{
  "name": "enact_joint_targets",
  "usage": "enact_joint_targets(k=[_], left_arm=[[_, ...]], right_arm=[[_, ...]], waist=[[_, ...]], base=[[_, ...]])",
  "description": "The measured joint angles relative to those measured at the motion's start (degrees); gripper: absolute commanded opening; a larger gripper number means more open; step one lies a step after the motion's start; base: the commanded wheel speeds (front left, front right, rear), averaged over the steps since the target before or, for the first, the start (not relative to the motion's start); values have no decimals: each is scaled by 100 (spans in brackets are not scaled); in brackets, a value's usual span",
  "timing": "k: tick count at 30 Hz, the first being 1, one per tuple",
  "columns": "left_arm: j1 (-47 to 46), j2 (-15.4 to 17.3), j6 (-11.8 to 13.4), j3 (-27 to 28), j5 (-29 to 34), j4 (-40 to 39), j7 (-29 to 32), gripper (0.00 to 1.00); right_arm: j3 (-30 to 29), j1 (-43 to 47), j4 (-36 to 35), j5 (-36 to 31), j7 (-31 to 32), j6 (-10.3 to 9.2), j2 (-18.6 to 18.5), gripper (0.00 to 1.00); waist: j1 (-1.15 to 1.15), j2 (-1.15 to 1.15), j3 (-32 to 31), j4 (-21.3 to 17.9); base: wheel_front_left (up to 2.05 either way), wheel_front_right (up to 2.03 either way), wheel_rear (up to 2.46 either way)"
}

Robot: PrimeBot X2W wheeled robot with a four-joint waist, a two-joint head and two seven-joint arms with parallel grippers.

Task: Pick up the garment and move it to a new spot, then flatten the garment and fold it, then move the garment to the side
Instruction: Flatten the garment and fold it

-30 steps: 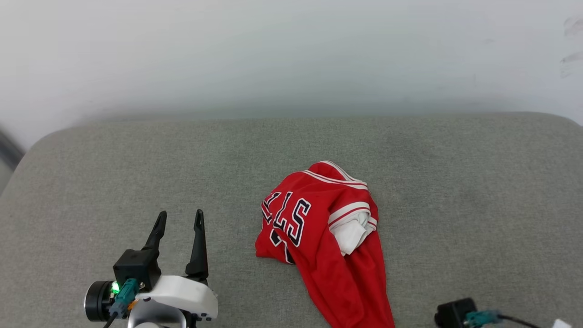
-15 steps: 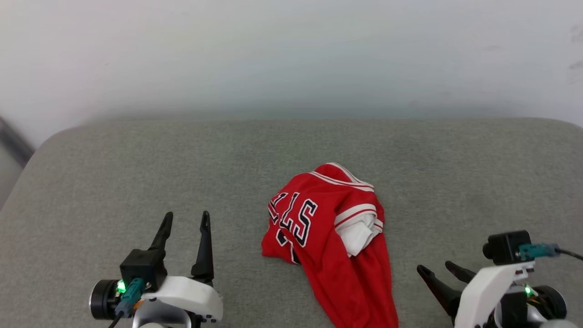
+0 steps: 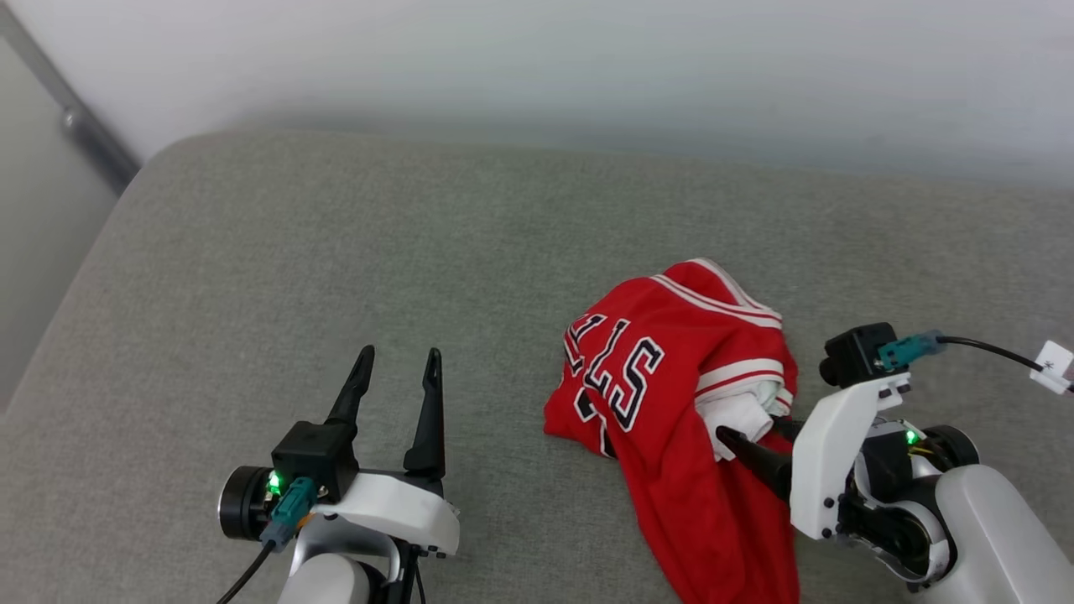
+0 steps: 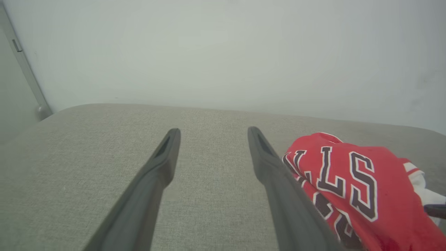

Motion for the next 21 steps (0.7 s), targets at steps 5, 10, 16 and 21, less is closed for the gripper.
enact_joint_targets(k=[5,10,16,21], left_arm=[[-49,-34,0,-7,-7,137,-81,100],[-95,-49,2,12,-14,244,-136,100],[-96,-44,31,80,-51,285,-168,100],[-91,-14,33,124,-58,281,-185,100]], right_arm=[[246,-181,238,192,100,0,-101,0],[339,-391,140,208,64,0,-343,0],[246,-762,-436,41,43,1,-751,0],[-552,-867,-742,-79,172,1,-1131,0]], waist=[[0,0,182,162],[0,0,184,126],[0,0,110,-83],[0,0,52,-329]], base=[[0,0,0],[0,0,0],[0,0,0],[0,0,0]])
